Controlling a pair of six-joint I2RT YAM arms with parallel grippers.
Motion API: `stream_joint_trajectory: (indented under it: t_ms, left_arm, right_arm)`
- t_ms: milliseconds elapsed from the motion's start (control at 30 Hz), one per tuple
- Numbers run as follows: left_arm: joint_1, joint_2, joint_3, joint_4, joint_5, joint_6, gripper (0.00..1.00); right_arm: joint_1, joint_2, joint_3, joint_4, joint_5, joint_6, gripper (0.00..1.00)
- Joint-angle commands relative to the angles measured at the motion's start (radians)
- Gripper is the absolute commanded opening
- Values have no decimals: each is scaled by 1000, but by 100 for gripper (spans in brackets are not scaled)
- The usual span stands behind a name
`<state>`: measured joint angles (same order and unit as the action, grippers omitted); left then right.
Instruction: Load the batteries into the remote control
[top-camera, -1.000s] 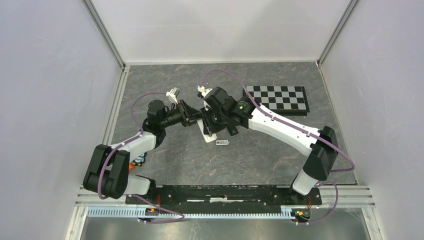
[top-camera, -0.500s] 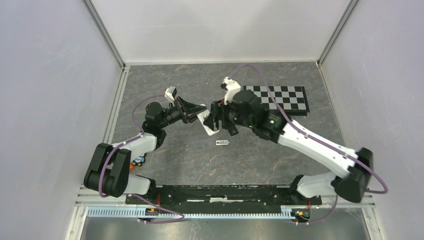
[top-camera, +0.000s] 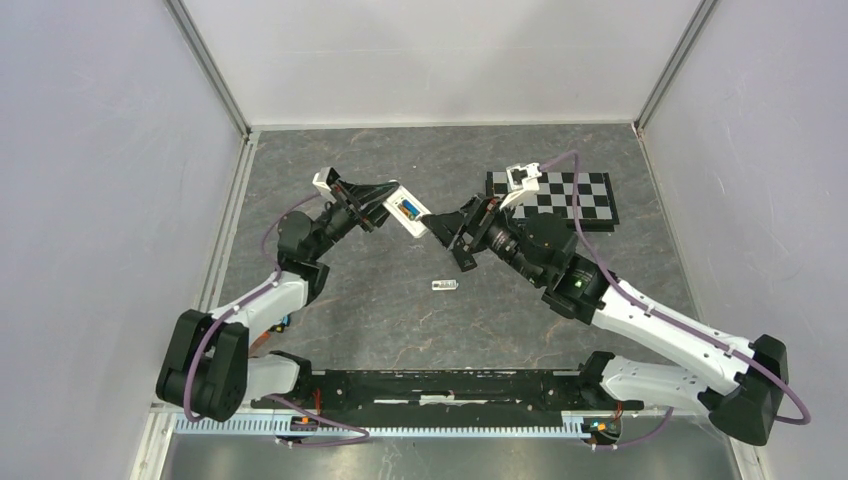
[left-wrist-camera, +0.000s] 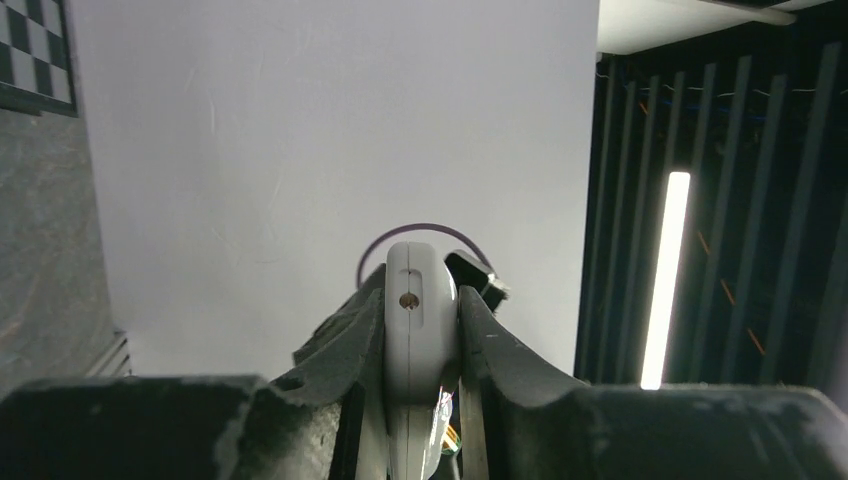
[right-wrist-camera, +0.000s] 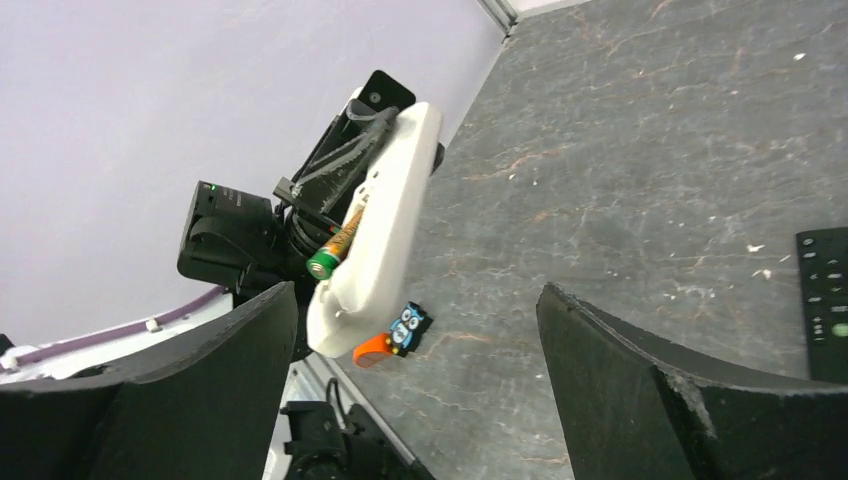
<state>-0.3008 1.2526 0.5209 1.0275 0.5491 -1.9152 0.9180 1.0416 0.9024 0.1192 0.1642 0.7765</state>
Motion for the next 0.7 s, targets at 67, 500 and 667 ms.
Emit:
stream_joint_trajectory:
  t_ms: [67, 500, 667]
  left_arm:
    - [-17, -56, 61, 1, -57, -69, 2]
    - [-29, -79, 24, 5, -58, -68, 2]
    - [-32, -85, 21, 6, -53, -68, 2]
  right_arm:
    - [-1, 13, -14, 192, -11, 124, 93]
    - [-1, 71, -8, 215, -59, 262, 82]
    - [-1, 94, -6, 215, -80, 296, 64]
